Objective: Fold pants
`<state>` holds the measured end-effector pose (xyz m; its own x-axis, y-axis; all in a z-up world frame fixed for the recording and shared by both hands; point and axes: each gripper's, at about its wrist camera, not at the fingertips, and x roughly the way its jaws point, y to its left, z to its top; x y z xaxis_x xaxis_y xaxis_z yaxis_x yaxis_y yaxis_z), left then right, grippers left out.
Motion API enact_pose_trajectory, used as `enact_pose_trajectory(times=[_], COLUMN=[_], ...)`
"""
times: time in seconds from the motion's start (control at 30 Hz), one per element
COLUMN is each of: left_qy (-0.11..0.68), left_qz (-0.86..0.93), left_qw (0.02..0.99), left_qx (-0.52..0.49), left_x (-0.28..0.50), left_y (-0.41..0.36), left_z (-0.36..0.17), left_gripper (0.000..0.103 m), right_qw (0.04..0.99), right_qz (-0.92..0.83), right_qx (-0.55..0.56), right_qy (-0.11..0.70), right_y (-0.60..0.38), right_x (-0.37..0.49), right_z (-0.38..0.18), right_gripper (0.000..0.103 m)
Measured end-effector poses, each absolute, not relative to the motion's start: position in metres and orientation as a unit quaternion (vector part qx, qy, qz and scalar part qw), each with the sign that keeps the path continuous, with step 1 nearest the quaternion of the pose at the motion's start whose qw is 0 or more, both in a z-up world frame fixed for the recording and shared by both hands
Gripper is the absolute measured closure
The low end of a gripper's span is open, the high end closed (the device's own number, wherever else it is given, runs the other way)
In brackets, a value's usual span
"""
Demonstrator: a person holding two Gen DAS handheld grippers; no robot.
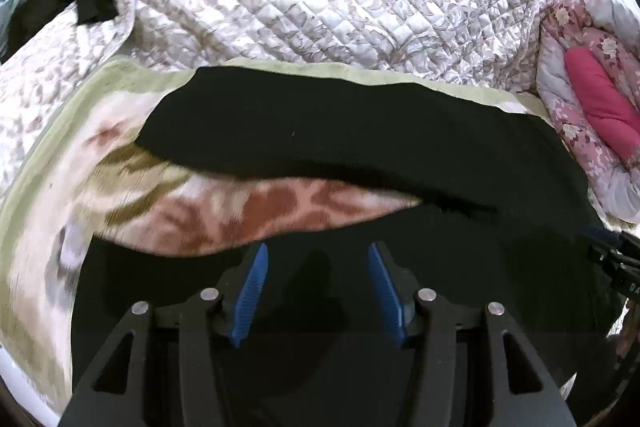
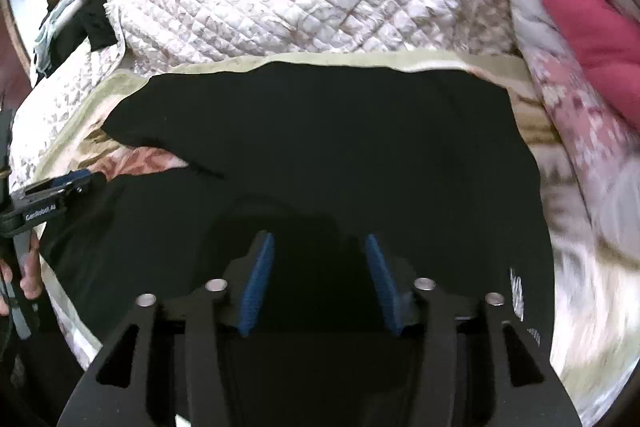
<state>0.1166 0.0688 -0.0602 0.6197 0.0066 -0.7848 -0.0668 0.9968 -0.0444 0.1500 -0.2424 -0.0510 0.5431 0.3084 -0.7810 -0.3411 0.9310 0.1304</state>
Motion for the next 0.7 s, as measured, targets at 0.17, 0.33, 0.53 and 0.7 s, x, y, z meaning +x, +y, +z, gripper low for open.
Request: enact_pose_trajectory(times=[0.17,0.33,0.53,0.7], left_qy=[0.436,0.430,0.437,0.441], left_qz=[0.002,-0.010,-0.011,0.003], left_qw=[0.899,0.902,0.899,0.897], left_qx=[-0.029,-0.025,-0.013,0.001], left_x=[0.155,0.202,0.267,0.309], left_y=[0.073,0.078,0.081,0.087], left_z=[-0.058,-0.054,-0.068,-0.082], left_gripper=[0.046,0.040,0.036,0.035], right_qw=[0.875,0.870,0.860,0.851], right_qz=[0.200,0.215,0.224,0.232], right_qx=[-0.056,-0.086,-0.117,-0.122], right_qy=[0.437,0.436,0.443,0.454], right_y=[-0.242,-0.243,-0.237,-0.235], right_x=[0.196,0.245,0.303,0.351], right_z=[-0.047,-0.050,-0.063,-0.075], right_gripper=[0.044,0.038,0.035,0.035])
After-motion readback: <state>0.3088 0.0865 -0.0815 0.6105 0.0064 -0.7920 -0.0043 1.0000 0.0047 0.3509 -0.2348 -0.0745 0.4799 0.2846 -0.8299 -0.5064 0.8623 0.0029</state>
